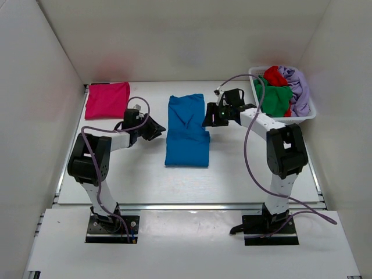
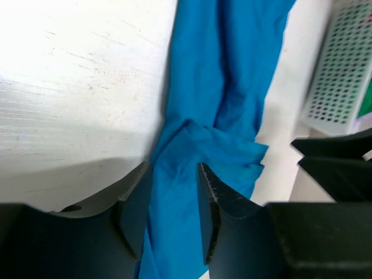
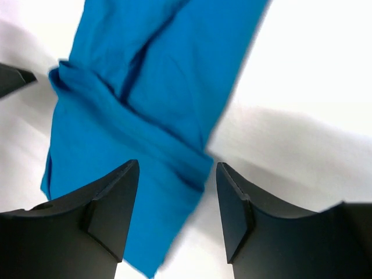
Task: Fold and stack the t-shirts
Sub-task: Fold the folded rectangular tshirt in 1/3 of the way, then grab one side of the 2/3 rectangular tshirt with both arms
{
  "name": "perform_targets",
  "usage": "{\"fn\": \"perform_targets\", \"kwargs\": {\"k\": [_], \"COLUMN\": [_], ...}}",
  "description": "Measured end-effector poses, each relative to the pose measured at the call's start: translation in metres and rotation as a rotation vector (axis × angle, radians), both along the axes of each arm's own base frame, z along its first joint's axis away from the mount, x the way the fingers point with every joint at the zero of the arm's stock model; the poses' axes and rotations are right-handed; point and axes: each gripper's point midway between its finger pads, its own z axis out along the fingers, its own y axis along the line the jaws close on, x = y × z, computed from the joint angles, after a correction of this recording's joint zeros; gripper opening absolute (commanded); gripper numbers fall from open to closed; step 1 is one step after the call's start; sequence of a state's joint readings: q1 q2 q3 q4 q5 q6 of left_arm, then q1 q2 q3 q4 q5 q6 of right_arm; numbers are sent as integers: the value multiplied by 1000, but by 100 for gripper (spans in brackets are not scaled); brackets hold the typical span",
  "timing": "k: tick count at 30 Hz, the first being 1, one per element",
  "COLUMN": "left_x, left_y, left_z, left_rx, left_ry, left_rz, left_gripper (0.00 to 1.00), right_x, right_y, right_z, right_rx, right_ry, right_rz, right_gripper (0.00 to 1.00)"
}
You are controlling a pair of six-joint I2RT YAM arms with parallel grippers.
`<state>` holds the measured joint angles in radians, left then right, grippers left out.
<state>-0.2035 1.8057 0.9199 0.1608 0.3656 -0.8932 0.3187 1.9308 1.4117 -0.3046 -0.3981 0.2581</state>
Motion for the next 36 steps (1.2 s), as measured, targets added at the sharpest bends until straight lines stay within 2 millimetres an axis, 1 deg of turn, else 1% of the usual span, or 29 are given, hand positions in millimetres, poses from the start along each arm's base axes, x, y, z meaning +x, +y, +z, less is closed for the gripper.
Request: {"fn": "perform_targets", "kwargs": {"k": [3, 5, 7, 8, 10, 11, 13, 14, 16, 18, 21, 23, 27, 29, 31, 34, 36], "left_x": [2, 2, -3, -10, -27, -40, -67, -83, -109, -132, -155, -160, -157, -153, -151, -153, -153], "left_y": [7, 9, 12, 12, 7, 1, -9, -16, -23, -20, -12, -9, -10, -11, -12, -10, -10], "left_z": [9, 19, 27, 29, 35, 38, 40, 38, 30, 11, -14, -21, -20, -19, -20, -26, -28], "left_rx": [-23, -21, 25, 62, 130, 162, 210, 225, 247, 278, 332, 356, 372, 373, 367, 361, 359], "left_ry": [-48, -75, -85, -84, -91, -99, -112, -113, -106, -64, 11, 30, 13, -1, -13, -7, 0], "left_rz": [29, 13, -23, -53, -110, -145, -207, -244, -295, -313, -322, -319, -300, -279, -261, -240, -230], "left_gripper": [50, 50, 50, 50, 51, 50, 50, 50, 51, 50, 51, 51, 51, 51, 52, 60, 63], "right_x": [-14, -29, -45, -56, -77, -89, -110, -121, -139, -154, -163, -166, -171, -173, -175, -176, -177], "right_y": [-12, -19, -26, -28, -28, -26, -21, -18, -13, -8, 0, 4, 5, 6, 5, 7, 9], "right_z": [4, 9, 16, 19, 21, 20, 13, 6, -9, -21, -29, -34, -44, -47, -49, -51, -53], "right_rx": [2, 0, -3, -4, -4, -1, 3, 0, -15, -35, -49, -60, -74, -74, -75, -77, -81], "right_ry": [-7, -14, -23, -26, -28, -22, 9, 32, 81, 122, 151, 167, 196, 204, 210, 215, 219], "right_rz": [-17, -23, -32, -33, -26, -21, -14, -9, -7, -9, -10, -15, -41, -51, -59, -69, -69], "right_gripper": [57, 62, 63, 63, 61, 61, 60, 60, 60, 60, 59, 57, 52, 51, 54, 56, 58]}}
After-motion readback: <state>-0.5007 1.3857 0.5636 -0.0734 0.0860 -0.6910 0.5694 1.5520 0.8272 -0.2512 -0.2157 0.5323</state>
